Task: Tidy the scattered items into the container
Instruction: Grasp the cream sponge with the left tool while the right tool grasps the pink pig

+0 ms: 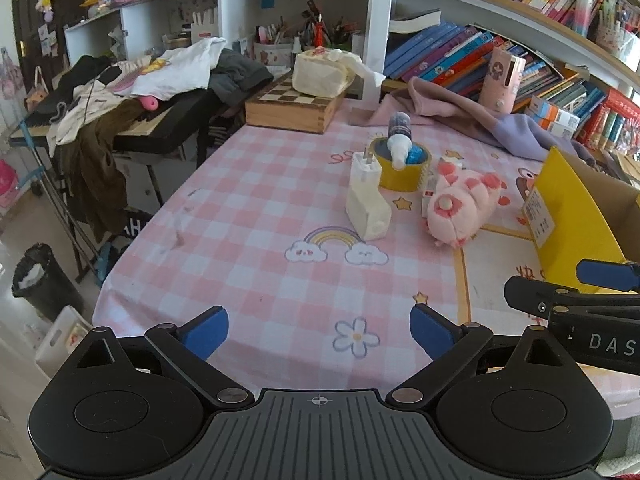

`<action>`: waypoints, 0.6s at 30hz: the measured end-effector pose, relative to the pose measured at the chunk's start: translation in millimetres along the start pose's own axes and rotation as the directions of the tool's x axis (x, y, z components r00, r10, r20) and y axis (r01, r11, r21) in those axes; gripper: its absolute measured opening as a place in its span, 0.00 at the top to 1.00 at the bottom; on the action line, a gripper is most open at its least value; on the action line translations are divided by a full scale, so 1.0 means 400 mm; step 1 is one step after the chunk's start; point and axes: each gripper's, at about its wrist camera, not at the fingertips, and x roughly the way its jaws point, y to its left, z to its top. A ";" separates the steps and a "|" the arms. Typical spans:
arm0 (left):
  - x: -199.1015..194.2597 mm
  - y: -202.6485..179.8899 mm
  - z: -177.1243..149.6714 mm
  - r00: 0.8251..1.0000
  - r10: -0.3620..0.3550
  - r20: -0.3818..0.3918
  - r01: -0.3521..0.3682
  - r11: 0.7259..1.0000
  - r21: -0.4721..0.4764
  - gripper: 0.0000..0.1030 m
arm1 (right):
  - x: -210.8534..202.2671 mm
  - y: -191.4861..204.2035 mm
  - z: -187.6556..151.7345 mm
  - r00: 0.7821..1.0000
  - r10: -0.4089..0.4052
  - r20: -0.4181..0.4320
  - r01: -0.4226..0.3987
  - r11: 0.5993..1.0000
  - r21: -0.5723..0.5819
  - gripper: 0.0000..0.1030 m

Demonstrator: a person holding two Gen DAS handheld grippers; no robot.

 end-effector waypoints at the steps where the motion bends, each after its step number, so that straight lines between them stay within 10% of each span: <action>1: 0.010 -0.002 0.008 1.000 0.001 -0.003 -0.001 1.000 0.001 0.05 | 0.011 -0.004 0.009 1.000 0.000 -0.002 0.000 1.000 0.001 0.19; 18: 0.193 -0.044 0.139 0.999 -0.044 -0.030 0.046 0.995 0.089 0.13 | 0.226 -0.070 0.154 0.997 -0.004 -0.083 0.011 0.997 0.077 0.17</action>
